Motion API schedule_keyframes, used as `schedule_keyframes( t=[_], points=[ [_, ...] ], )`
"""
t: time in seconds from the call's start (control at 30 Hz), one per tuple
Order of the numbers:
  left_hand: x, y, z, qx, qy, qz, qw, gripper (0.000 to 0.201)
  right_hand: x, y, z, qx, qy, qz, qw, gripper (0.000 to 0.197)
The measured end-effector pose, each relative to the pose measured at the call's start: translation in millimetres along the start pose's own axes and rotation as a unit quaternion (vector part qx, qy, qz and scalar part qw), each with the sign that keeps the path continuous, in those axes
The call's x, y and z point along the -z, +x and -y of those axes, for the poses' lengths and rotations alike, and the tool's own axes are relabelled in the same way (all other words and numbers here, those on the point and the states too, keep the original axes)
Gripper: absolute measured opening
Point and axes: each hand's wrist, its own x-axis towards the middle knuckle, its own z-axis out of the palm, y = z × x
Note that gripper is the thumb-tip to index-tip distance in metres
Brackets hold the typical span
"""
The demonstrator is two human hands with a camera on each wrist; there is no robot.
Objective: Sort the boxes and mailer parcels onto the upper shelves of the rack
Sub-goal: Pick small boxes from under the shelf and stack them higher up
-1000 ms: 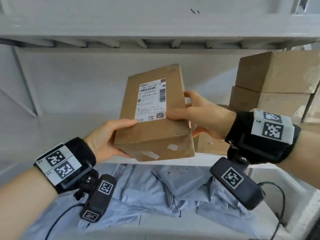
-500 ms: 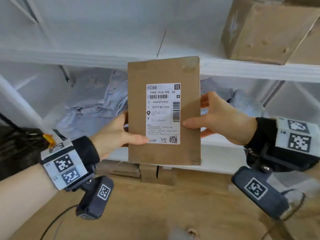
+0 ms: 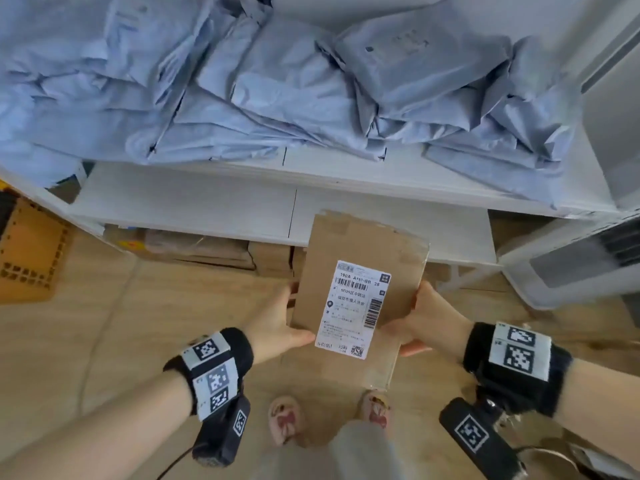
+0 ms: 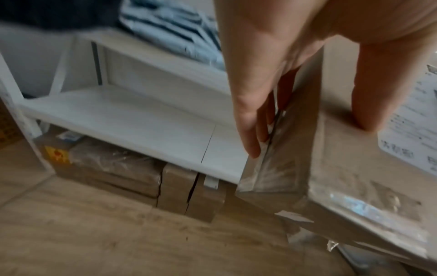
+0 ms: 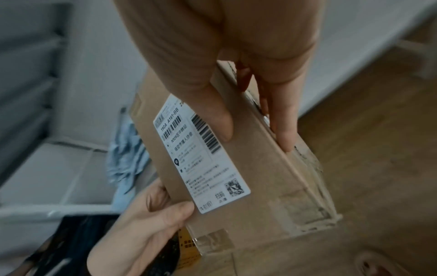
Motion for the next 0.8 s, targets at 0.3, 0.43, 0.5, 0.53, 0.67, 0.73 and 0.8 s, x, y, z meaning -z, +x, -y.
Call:
schedule_keyframes(
  t=[0.3,0.43,0.5,0.53,0.67,0.73,0.8],
  points=[
    [-118.8,111.6,136.9,0.046,0.030,0.014,0.998,0.069,-13.8,148.7,-148.6,-0.114,0.028,0.006,0.993,0.064],
    [-163.0,172.8,201.1,0.050,0.039,0.016,0.998,0.079,-20.5,228.7,-212.9,-0.116,0.032,-0.007,0.993,0.064],
    [-182.0,207.5,232.0,0.049,0.036,0.014,0.998,0.081,-23.6,269.7,-241.9,-0.111,0.034,-0.013,0.993,0.062],
    [-190.4,224.5,246.7,0.049,0.038,0.012,0.998,0.081,-25.0,289.1,-254.7,-0.106,0.036,-0.017,0.994,0.060],
    [-220.8,297.8,300.4,0.041,0.001,0.028,0.999,0.079,-29.1,371.6,-298.8,-0.090,0.047,-0.038,0.994,0.053],
    [-233.4,333.4,324.6,0.036,-0.015,0.037,0.999,0.078,-29.9,412.2,-319.6,-0.092,0.044,-0.035,0.994,0.034],
    [-241.8,368.2,347.7,0.037,-0.019,0.041,0.998,0.079,-31.9,451.9,-337.2,-0.085,0.040,-0.030,0.995,0.025]
  ],
)
